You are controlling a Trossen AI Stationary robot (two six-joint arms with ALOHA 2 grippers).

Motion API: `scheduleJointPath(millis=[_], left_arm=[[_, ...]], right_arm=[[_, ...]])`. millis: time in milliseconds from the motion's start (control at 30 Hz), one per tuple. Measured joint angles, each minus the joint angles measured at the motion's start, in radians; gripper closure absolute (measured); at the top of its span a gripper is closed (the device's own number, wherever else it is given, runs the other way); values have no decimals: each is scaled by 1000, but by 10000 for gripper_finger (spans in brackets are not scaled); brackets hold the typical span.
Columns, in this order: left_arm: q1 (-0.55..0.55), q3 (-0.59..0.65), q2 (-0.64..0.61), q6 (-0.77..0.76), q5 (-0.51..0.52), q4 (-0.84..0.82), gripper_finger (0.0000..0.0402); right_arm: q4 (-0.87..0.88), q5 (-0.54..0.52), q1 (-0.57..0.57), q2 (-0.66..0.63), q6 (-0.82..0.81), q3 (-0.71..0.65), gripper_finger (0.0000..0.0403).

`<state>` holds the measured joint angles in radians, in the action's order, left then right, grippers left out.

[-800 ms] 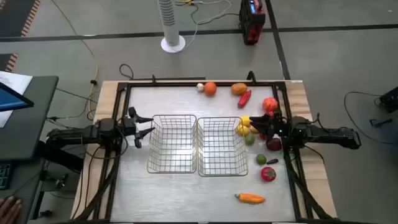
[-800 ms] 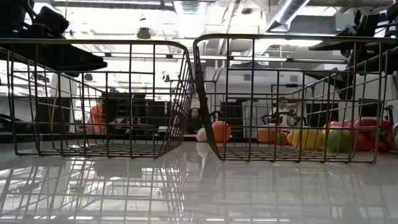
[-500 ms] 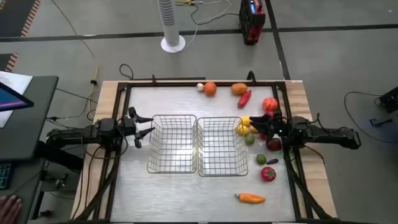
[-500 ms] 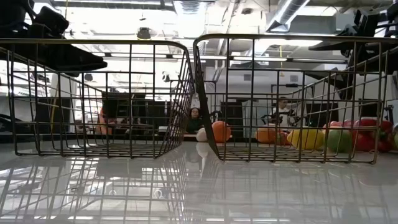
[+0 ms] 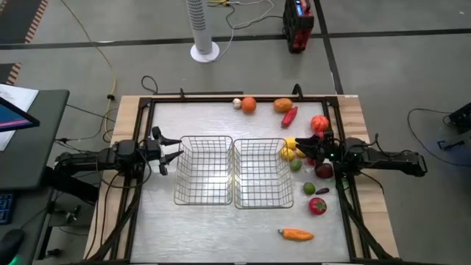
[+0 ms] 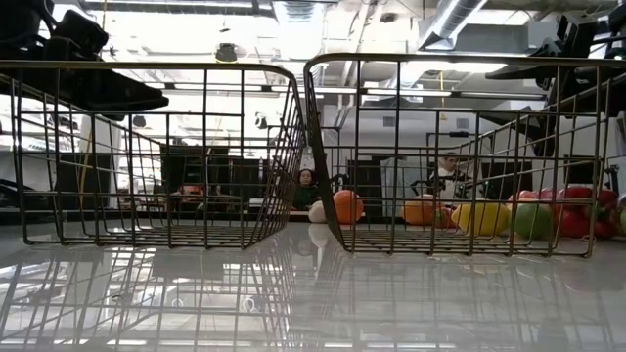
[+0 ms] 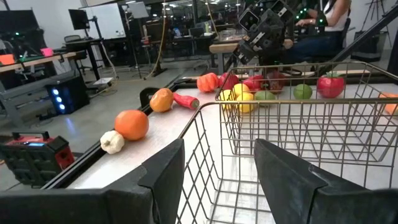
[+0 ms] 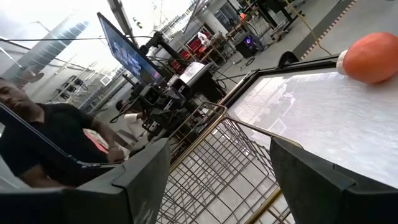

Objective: Sort produce into baskets

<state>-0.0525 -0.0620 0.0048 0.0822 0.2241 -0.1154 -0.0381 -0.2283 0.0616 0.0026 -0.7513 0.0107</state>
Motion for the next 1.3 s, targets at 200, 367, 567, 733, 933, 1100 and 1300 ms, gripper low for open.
scheduleJointPath(millis=[200,367,567,733,933,1100,1300], left_arm=[[0,0,0,0,0,0,219],[0,0,0,0,0,0,219],[0,0,0,0,0,0,219],[0,0,0,0,0,0,219],[0,0,0,0,0,0,219],[0,0,0,17,1,0,219],[-1,0,0,182,20,6,219]], right_arm=[[0,0,0,0,0,0,101],[0,0,0,0,0,0,101],[0,0,0,0,0,0,101],[0,0,0,0,0,0,101],[0,0,0,0,0,0,101],[0,0,0,0,0,0,101],[0,0,0,0,0,0,101]])
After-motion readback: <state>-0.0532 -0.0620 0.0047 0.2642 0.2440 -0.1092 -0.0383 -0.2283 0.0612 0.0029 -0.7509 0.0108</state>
